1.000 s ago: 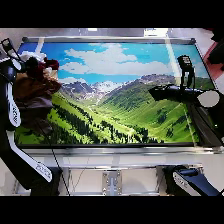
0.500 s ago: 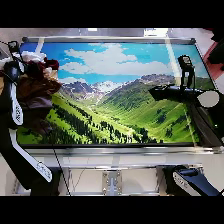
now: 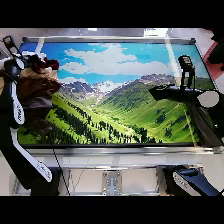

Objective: Fold the shirts.

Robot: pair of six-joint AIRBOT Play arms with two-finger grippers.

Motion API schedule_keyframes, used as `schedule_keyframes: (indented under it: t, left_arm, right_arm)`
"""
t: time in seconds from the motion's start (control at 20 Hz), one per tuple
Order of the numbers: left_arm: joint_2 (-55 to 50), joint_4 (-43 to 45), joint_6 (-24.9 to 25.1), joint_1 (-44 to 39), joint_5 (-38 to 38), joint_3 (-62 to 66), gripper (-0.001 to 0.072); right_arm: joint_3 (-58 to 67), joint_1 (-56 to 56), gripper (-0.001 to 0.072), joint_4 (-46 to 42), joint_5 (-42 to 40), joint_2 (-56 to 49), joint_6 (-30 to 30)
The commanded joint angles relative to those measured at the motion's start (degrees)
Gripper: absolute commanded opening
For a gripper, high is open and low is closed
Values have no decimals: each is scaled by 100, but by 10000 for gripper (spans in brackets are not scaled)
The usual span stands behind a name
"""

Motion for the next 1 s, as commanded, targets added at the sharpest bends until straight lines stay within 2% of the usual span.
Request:
schedule_keyframes:
  t: [0.0, 0.2, 0.3, 0.45, 0.75, 0.85, 0.95]
  left_arm:
    - [708, -654, 538, -168, -203, 212, 12]
    - [2122, -2173, 2304, -756, -382, 212, 12]
    - [2769, -2892, 2667, -1108, -647, 212, 11]
    - [3532, -4111, 3161, -1554, -1528, 212, 11]
    - [3921, -7029, 3381, -1832, -2612, 195, 9]
    - [3919, -7497, 3362, -1834, -2861, 195, 10]
    - [3880, -7466, 3126, -1878, -3305, 151, 10]
  right_arm:
    - [0, 4, 478, -299, -308, 4, 4]
    - [0, 4, 478, -848, -852, 4, 4]
    - [2, 2, 478, -1189, -1047, 4, 4]
    - [2, -15, 478, -1773, -1095, 4, 7]
    - [2, -407, 478, -1908, -1067, 4, 9]
    - [0, -625, 477, -1906, -1021, 4, 7]
    - [0, -824, 477, -1902, -975, 4, 9]
